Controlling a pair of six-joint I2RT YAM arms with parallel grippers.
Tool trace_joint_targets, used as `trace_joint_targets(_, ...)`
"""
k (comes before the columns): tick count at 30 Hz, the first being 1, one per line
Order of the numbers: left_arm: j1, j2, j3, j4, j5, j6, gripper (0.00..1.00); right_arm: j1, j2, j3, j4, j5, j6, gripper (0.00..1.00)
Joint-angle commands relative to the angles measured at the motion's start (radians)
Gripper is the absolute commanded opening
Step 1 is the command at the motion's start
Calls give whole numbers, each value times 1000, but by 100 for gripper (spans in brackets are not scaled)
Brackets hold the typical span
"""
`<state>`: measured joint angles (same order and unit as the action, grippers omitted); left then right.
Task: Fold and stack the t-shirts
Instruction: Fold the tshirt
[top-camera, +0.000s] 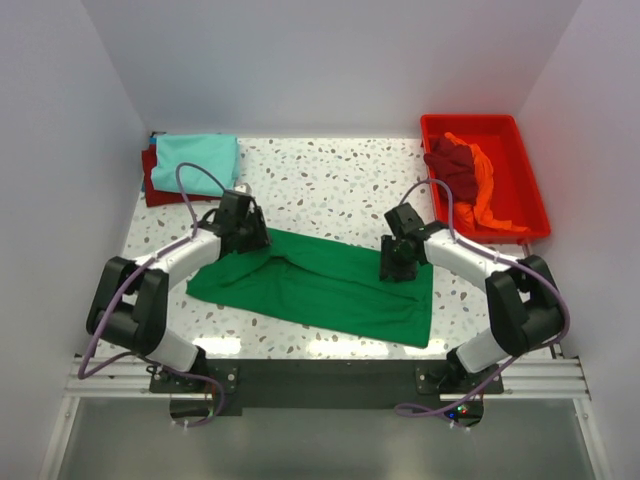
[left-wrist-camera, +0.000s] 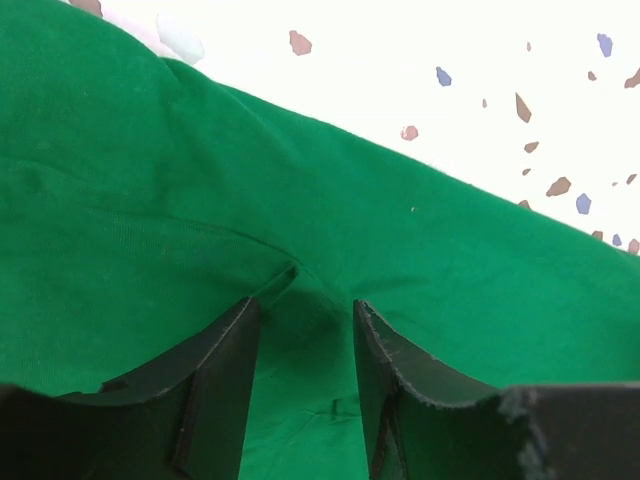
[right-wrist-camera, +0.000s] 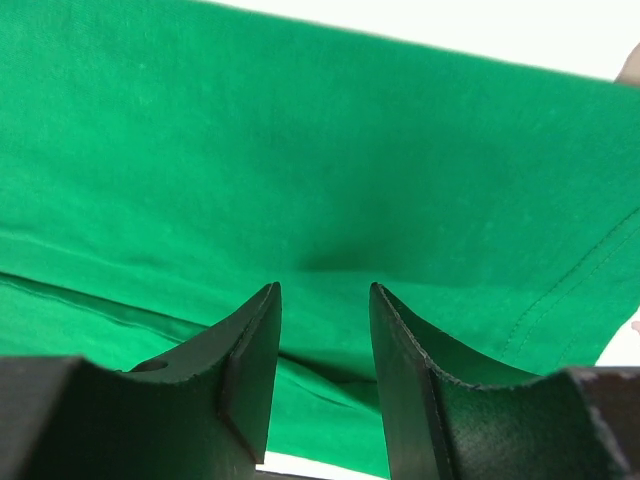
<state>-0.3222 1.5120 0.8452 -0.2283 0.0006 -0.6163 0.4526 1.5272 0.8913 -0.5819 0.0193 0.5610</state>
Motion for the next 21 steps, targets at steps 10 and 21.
trace_joint_targets(10, -54, -12, 38, -16, -88, 9, 3, 1, 17, -22, 43, -18, 13, 44)
trace_joint_targets(21, -126, -162, -31, -106, -249, -101, 0, 1, 40, -35, 59, -18, 11, 44)
